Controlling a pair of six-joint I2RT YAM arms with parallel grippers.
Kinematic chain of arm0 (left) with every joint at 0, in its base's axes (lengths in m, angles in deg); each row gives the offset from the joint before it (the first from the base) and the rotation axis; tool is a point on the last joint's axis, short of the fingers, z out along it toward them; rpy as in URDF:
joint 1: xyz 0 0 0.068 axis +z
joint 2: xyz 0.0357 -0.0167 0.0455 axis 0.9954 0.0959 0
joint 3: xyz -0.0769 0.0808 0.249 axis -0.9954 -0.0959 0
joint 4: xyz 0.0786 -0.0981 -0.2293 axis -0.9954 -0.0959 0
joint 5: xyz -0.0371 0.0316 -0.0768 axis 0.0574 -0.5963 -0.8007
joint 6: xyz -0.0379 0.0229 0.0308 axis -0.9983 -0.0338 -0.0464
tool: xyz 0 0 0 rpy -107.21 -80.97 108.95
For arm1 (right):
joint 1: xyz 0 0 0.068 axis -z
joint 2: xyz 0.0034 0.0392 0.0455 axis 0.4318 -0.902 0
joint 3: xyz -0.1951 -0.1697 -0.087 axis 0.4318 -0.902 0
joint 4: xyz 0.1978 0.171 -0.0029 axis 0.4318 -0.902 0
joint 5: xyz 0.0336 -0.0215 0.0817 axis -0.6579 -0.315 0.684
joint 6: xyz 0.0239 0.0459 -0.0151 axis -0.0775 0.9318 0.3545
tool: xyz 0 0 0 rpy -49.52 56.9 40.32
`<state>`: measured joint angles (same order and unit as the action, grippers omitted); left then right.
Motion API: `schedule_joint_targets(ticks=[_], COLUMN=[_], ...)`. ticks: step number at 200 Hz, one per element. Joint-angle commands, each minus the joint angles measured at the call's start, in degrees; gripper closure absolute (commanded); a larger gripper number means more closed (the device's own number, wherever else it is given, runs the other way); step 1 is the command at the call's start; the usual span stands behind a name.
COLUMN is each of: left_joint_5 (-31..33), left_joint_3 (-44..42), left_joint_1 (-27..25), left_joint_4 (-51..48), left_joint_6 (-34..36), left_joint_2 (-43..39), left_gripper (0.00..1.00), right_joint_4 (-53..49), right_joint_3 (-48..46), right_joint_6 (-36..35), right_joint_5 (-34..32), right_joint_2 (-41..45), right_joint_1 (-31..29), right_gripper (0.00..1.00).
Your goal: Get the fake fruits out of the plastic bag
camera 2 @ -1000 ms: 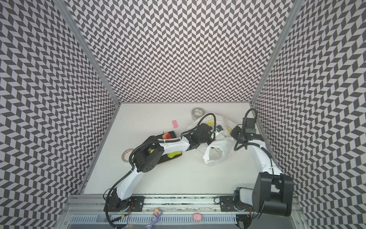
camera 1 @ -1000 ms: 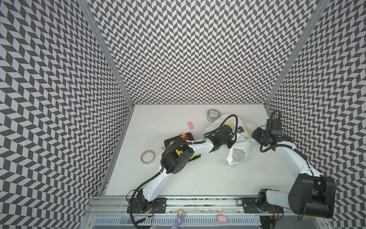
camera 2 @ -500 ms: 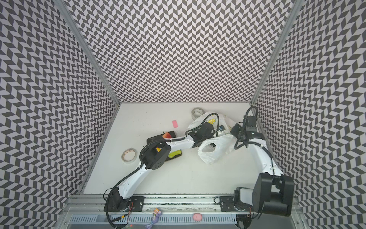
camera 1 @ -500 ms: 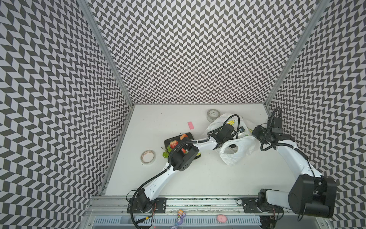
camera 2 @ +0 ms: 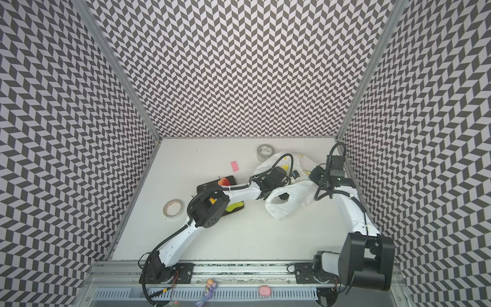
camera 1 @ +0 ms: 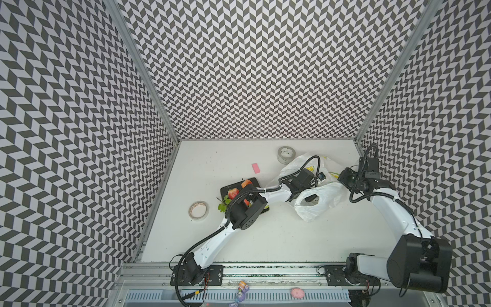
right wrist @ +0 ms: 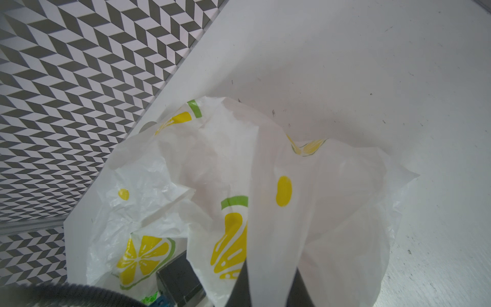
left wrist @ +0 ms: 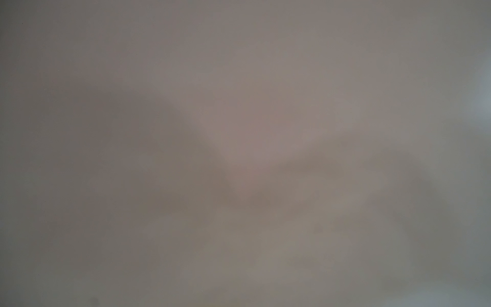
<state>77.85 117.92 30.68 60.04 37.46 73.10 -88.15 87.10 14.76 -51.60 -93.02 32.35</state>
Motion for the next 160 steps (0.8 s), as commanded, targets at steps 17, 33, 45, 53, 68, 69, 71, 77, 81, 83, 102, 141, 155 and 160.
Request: schedule_joint_targets(ticks=[17, 33, 45, 53, 68, 69, 71, 77, 81, 83, 102, 141, 155, 160], left_joint_5=[3.75, 4.29, 4.43, 4.29, 3.91, 3.87, 3.80, 3.68, 3.52, 3.47, 2.59, 0.25, -0.29, -0.44], left_joint_3=[-2.42, -3.72, -4.94, -6.43, -10.58, -10.85, -11.36, -13.05, -14.17, -14.76, -20.41, -29.27, -32.21, -33.02], left_joint_1=[-0.45, -0.41, -0.30, -0.33, -0.32, -0.32, -0.32, -0.30, -0.31, -0.32, -0.32, -0.20, -0.23, -0.23], left_joint_4=[-3.01, -1.90, -0.85, 0.51, 4.35, 4.54, 5.02, 6.35, 7.29, 7.68, 11.51, 14.99, 16.04, 16.07], left_joint_6=[0.54, 1.56, 2.17, 2.53, 3.16, 3.23, 3.30, 3.69, 3.95, 4.09, 5.23, 6.83, 7.28, 7.43], left_joint_2=[-1.94, -4.31, -6.45, -8.19, -12.16, -12.40, -12.90, -14.43, -15.51, -16.01, -20.66, -28.23, -30.37, -31.06], left_gripper=[0.54, 0.62, 0.66, 0.69, 0.73, 0.73, 0.73, 0.75, 0.75, 0.76, 0.78, 0.83, 0.83, 0.83], right_joint_4=[2.20, 2.35, 2.59, 2.88, 3.29, 3.31, 3.33, 3.34, 3.34, 3.34, 3.51, 4.22, 4.39, 4.39], right_joint_3=[0.03, 0.09, 0.03, -0.08, -0.34, -0.35, -0.36, -0.37, -0.37, -0.37, -0.37, -0.74, -0.63, -0.63], right_joint_6=[0.70, 0.85, 0.96, 1.15, 1.37, 1.39, 1.40, 1.56, 1.59, 1.61, 2.04, 2.71, 2.73, 2.78], right_joint_5=[-0.21, -0.60, -0.77, -0.87, -1.14, -1.19, -1.27, -1.45, -1.56, -1.54, -2.10, -1.94, -1.72, -1.59], right_joint_2=[1.84, 1.93, 1.95, 1.94, 1.78, 1.75, 1.78, 1.66, 1.58, 1.61, 1.58, 1.69, 1.64, 1.67], right_joint_1=[-0.26, -0.26, -0.26, -0.18, -0.17, -0.17, -0.17, -0.17, -0.17, -0.17, -0.09, -0.07, 0.00, 0.03], right_gripper=[0.85, 0.86, 0.86, 0.86, 0.86, 0.86, 0.86, 0.86, 0.86, 0.86, 0.86, 0.86, 0.86, 0.86])
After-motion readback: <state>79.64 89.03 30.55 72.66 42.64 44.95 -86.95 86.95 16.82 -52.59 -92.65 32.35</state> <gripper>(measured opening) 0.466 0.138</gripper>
